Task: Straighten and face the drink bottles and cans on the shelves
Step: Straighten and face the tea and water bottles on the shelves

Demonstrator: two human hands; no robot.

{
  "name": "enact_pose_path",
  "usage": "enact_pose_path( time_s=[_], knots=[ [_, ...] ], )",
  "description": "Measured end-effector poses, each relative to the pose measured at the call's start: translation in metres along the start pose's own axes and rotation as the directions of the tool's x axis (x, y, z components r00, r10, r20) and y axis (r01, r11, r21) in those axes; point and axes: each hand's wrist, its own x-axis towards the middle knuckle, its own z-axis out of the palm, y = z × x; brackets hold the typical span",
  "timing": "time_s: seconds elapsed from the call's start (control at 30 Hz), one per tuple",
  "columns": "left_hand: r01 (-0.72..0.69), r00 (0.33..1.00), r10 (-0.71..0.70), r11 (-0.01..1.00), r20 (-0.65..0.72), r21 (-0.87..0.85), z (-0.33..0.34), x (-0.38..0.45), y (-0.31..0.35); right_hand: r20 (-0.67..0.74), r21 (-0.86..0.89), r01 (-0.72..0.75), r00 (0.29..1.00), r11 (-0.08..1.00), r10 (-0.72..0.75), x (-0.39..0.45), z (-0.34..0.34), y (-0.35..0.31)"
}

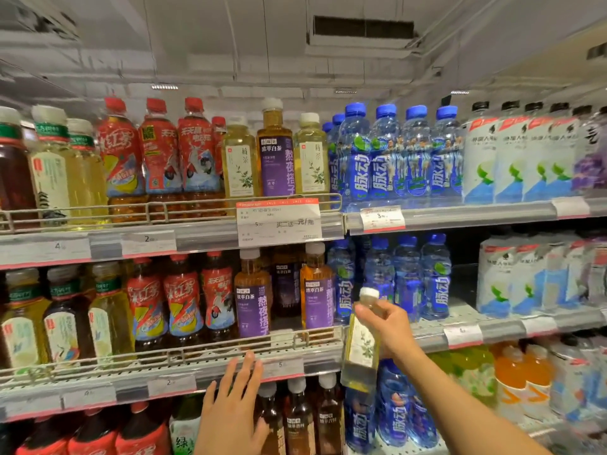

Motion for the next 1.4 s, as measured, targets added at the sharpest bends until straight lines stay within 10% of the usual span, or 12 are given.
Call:
enact_pose_path(
  time_s=[0.17,0.37,0.53,0.8,1.03,1.2,1.4],
  knots=[
    [-0.214,0.975,0.214,0.977,-0.056,-0.002,-0.057,0.036,-0.005,0.034,-0.121,0.072,0.997,0.990,-0.068,0.008,-0.003,0.008],
    [-0.104,0.932,0.030,0.977,-0.361,-0.186,-0.199,0.098,0.044,0.027,-0.128,0.055,0.998,0.990,-0.052,0.015,-0.004,0.017],
    [-0.131,0.745,-0.096,0.949,-0.660,-0.286,-0.323,0.200,0.070,0.037,-0.093,0.000,0.999,0.996,0.004,0.018,-0.006,0.015],
    [0.147,0.854,-0.351,0.871,-0.384,-0.468,-0.390,0.288,0.075,0.019,-0.131,-0.020,1.000,0.991,0.023,0.022,-0.007,0.013],
    [0.302,0.802,-0.525,0.768,-0.285,-0.565,-0.382,0.313,0.069,0.058,-0.083,-0.030,0.998,0.996,0.035,0.026,-0.007,0.015],
    [0.258,0.796,-0.536,0.719,-0.280,-0.646,-0.384,0.306,0.076,0.084,-0.040,-0.021,0.996,0.999,0.024,0.026,-0.010,0.015],
    [-0.037,0.692,-0.377,0.833,-0.616,-0.551,-0.400,0.260,0.084,0.068,-0.080,0.022,0.998,0.997,-0.017,0.023,-0.010,0.010]
  ],
)
